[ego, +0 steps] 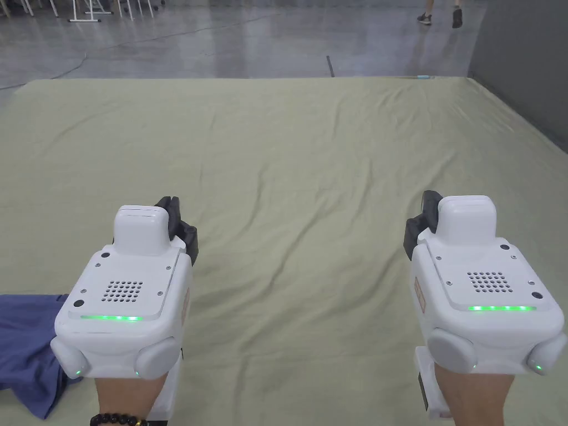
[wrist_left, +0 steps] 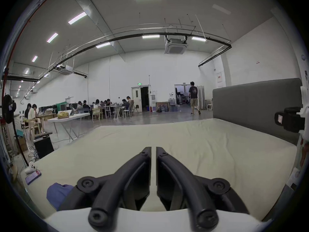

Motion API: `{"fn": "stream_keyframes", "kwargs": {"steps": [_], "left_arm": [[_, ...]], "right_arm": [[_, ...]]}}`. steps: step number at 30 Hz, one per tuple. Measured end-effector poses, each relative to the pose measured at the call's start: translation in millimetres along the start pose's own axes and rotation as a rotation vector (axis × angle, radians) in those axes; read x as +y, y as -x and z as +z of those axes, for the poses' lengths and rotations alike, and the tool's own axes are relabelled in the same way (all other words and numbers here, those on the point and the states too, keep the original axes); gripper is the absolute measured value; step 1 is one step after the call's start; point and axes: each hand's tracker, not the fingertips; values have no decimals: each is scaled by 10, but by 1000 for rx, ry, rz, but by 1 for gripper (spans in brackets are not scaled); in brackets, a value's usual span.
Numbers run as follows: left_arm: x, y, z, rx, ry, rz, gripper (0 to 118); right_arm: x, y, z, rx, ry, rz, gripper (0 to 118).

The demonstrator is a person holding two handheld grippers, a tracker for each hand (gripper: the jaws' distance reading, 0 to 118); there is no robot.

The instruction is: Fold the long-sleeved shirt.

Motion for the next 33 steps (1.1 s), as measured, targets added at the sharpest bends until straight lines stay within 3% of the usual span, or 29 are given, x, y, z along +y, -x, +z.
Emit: {"fn": "stream_keyframes", "kwargs": {"steps": [2, 3, 4, 5, 6, 7, 12, 33], "left_arm": [[-24, 44, -8, 5, 6, 14, 27], [-47, 70, -19, 8, 11, 22, 56], [-92, 78, -38, 7, 22, 28, 106], [-231, 84, -75, 6, 56, 29, 118], [-223, 65, -68, -1, 52, 31, 118], [-105, 80, -30, 2, 19, 28, 118], [-157, 198, -20, 33, 22, -15, 118], [-198, 376, 33, 68, 25, 47, 118]], "right_arm": [[10, 2, -1, 7, 5, 1, 7], [12, 6, -7, 18, 8, -1, 21], [13, 11, -16, 27, 15, -2, 56], [19, 20, -39, 35, 36, 0, 88], [4, 39, -63, 33, 54, 10, 111], [-20, 54, -67, 23, 50, 14, 118], [-44, 85, -66, 25, 47, 29, 118], [-85, 58, 6, 9, 5, 18, 118]]}}
